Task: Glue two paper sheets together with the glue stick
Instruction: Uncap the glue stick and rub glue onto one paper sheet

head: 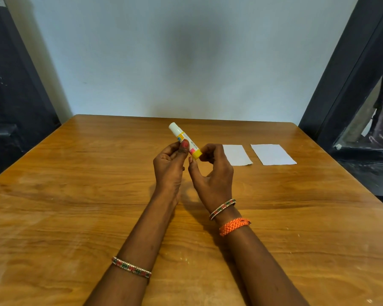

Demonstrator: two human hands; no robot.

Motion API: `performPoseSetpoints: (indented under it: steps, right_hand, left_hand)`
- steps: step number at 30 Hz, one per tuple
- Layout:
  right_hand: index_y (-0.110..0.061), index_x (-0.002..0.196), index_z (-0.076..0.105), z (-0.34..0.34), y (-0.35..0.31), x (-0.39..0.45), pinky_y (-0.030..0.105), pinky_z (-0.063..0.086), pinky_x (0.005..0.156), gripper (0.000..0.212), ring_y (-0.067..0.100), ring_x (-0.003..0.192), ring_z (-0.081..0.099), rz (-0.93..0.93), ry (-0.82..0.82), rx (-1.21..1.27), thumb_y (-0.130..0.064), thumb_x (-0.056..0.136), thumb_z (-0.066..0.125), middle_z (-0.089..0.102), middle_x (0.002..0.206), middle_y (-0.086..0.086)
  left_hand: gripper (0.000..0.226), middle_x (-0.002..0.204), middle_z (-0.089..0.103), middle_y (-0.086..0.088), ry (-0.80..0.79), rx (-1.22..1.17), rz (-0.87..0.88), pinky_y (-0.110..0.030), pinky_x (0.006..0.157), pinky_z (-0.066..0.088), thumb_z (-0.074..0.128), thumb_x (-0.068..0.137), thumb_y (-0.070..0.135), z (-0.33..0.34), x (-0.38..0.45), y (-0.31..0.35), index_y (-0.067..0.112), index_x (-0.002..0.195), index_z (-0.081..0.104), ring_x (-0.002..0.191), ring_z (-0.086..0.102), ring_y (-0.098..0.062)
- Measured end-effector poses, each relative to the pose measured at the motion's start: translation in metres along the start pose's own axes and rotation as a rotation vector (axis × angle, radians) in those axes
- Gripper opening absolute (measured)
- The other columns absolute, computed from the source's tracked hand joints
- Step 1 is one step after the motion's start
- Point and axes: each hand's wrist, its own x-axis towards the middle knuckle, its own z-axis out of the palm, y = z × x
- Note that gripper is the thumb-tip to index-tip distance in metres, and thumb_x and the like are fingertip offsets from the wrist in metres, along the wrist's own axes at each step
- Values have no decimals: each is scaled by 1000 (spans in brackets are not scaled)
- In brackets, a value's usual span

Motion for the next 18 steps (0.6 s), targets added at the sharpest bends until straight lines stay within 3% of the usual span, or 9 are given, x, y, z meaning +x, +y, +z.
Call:
performPoseSetpoints:
  steps: [7,11,15,18]
  right_hand:
    - [-8,89,60,-4,3,1,11,50,68,21,9,78,61,-52,37,-10,-13,75,75,65,85,4]
    - [-14,83,59,-5,0,3,16,54,60,16,7,71,64,140,6,116,-21,78,73,62,75,-10]
    - [-18,77,59,-7,-2,7,27,57,54,14,10,60,66,330,12,193,-23,90,57,65,69,-2]
    - [-17,84,60,-10,-6,12,27,58,56,18,10,61,67,516,9,431,-28,93,50,67,73,2]
  left_hand:
    - [27,81,64,7,-9,0,-21,-34,76,45,61,85,24,-1,1,0,10,108,64,74,55,-3]
    - [24,85,65,6,-52,-7,-28,-38,81,46,58,87,22,-3,3,-1,11,108,63,78,55,-5]
    - [30,90,66,5,-65,11,-21,-25,65,42,58,88,21,0,1,-4,8,115,62,76,53,-4]
    - [29,96,67,-1,-83,18,-20,-22,62,49,59,87,17,2,-1,-4,8,115,61,76,61,-4]
